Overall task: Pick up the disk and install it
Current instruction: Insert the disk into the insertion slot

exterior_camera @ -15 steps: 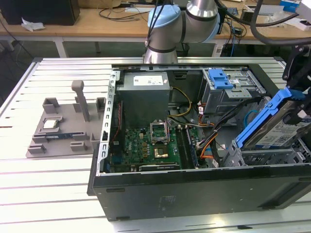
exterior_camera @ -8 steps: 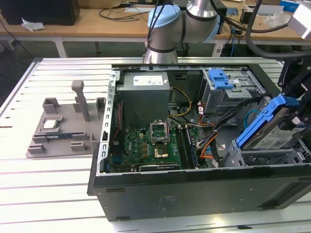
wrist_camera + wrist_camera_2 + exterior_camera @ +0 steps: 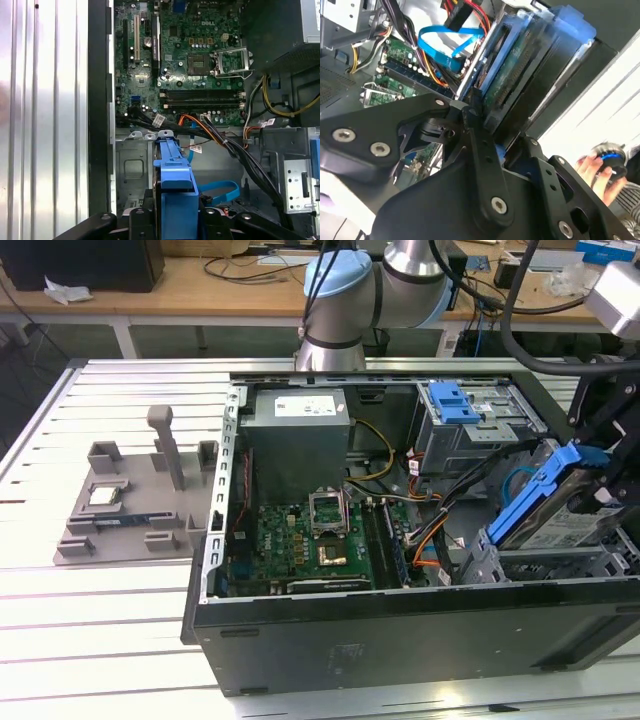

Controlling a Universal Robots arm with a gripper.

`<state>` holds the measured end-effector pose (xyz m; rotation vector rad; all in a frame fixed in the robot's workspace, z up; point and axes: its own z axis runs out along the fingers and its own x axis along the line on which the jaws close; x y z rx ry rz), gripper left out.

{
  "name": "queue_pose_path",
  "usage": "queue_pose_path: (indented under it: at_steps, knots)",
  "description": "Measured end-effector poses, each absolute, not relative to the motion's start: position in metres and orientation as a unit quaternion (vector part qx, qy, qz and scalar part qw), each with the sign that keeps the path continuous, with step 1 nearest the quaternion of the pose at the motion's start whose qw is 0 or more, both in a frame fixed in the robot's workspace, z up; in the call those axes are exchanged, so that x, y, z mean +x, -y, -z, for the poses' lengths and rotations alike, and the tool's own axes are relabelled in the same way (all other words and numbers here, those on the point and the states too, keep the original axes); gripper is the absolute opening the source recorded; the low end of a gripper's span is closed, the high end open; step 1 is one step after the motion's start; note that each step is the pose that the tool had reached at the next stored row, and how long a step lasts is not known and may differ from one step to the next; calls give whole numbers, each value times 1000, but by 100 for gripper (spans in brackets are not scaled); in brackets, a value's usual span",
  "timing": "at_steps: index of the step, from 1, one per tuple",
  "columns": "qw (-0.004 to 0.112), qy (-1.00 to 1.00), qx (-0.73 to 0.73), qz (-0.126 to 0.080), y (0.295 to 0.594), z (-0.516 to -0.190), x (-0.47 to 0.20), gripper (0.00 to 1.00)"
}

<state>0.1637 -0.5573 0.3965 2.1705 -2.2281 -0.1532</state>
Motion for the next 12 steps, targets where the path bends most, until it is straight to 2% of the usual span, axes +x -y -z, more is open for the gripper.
queue_pose_path:
  at_steps: [1,8,9,12]
  knots:
    - [14,715,697,49,557,-397,164,45]
    - [14,715,697,49,557,-396,163,44]
    - [14,715,697,49,557,-396,163,30]
    - [14,715,697,49,557,-396,164,12]
